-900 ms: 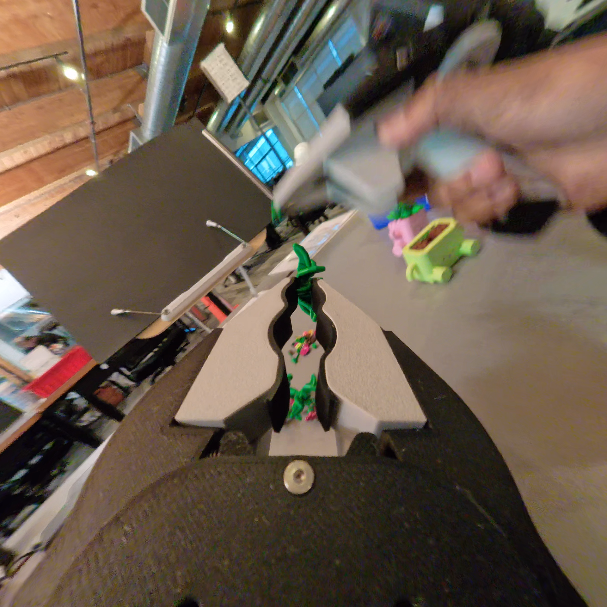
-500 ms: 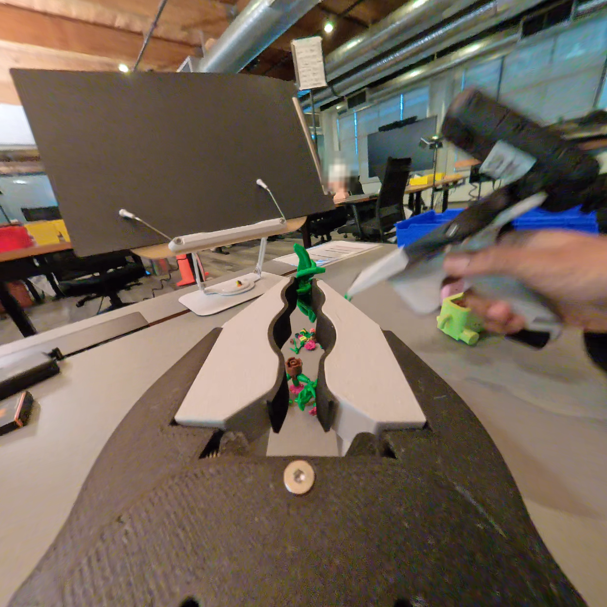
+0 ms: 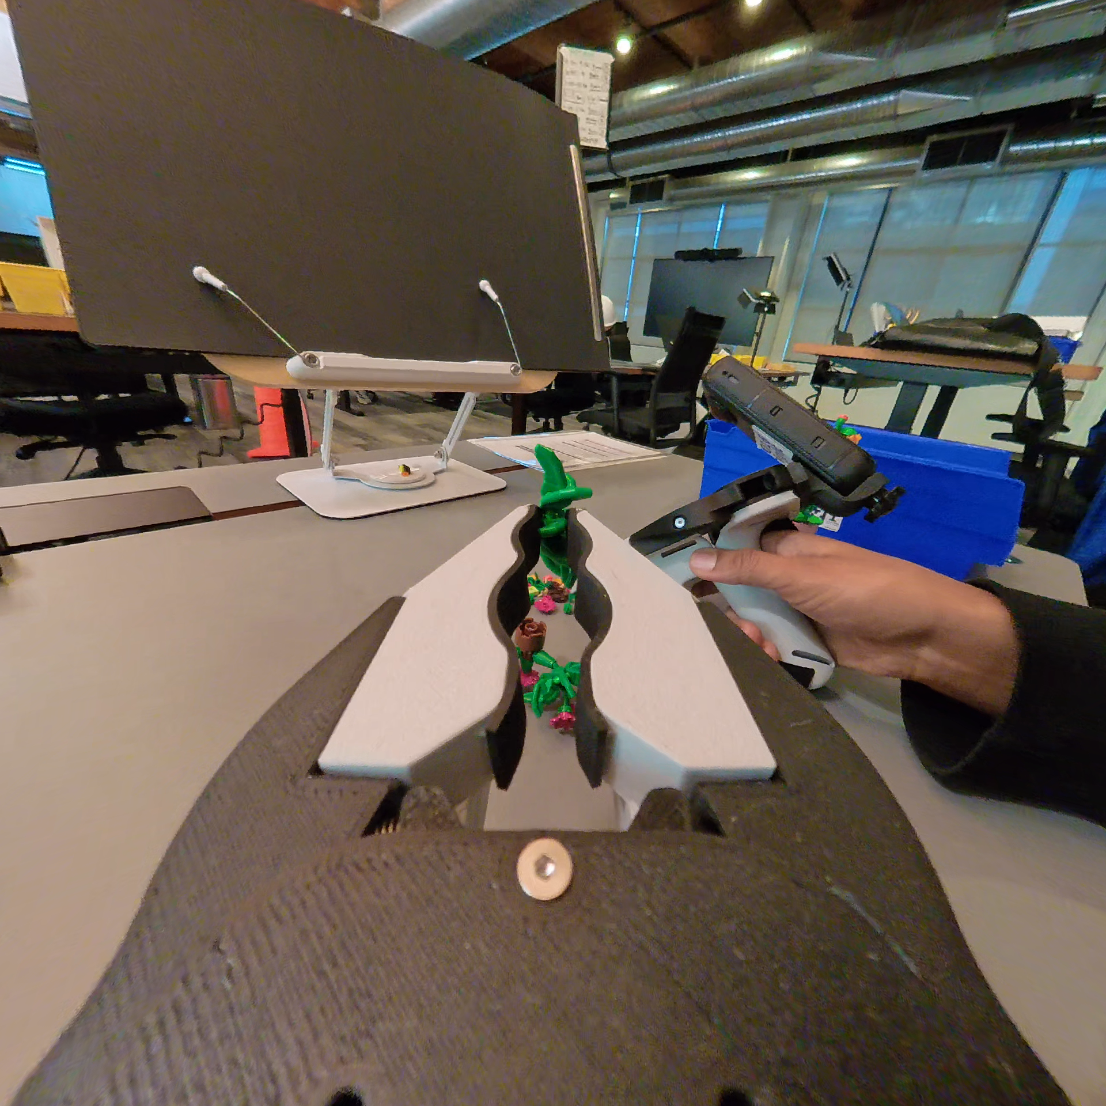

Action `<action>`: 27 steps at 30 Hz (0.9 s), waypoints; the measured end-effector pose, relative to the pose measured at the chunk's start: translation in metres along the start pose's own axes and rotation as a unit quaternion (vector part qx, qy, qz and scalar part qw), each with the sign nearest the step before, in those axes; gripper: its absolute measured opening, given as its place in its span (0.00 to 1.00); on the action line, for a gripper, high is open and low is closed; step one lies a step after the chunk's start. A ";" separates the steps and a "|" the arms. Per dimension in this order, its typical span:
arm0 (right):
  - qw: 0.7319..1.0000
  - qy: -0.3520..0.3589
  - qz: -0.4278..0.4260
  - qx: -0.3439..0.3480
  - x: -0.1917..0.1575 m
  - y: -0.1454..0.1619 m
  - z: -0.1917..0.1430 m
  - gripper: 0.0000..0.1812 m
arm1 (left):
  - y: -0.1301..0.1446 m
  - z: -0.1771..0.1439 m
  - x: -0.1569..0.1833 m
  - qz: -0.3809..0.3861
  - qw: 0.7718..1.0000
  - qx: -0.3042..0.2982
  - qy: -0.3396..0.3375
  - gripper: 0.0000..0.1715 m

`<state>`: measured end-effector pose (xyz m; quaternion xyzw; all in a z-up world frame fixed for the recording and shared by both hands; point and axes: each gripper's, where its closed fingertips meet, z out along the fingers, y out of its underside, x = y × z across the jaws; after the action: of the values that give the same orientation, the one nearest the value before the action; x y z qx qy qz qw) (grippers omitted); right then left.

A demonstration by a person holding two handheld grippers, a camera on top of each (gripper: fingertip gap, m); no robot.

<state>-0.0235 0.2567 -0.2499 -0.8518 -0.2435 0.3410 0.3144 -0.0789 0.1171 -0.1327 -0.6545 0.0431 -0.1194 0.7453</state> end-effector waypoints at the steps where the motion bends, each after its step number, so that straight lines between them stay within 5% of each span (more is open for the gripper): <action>1: 1.000 -0.002 0.003 -0.002 0.000 0.000 0.000 0.06 | 0.001 0.001 0.001 0.000 1.000 -0.002 0.002 0.01; 10: 0.996 -0.056 -0.029 0.069 -0.029 -0.018 -0.032 0.10 | 0.004 0.004 0.007 -0.029 0.999 -0.006 0.025 0.01; 14: 0.964 -0.227 -0.106 0.083 -0.100 -0.012 -0.074 0.10 | 0.003 0.004 0.010 -0.084 0.995 0.003 0.056 0.02; 17: 0.930 -0.355 -0.054 0.081 -0.136 -0.010 -0.103 0.13 | 0.003 0.004 0.011 -0.097 0.993 0.003 0.061 0.02; 23: 0.909 -0.413 -0.006 0.056 -0.148 -0.004 -0.108 0.07 | -0.002 0.003 0.022 0.051 0.998 0.007 0.024 0.01; 27: 0.892 -0.448 0.047 0.040 -0.153 -0.003 -0.110 0.04 | -0.004 0.002 0.037 0.189 0.982 0.016 -0.004 0.01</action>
<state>-0.0422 0.1220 -0.1194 -0.6054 -0.3040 0.7107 0.1894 -0.0431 0.1102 -0.1247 -0.6232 0.1609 0.0252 0.7649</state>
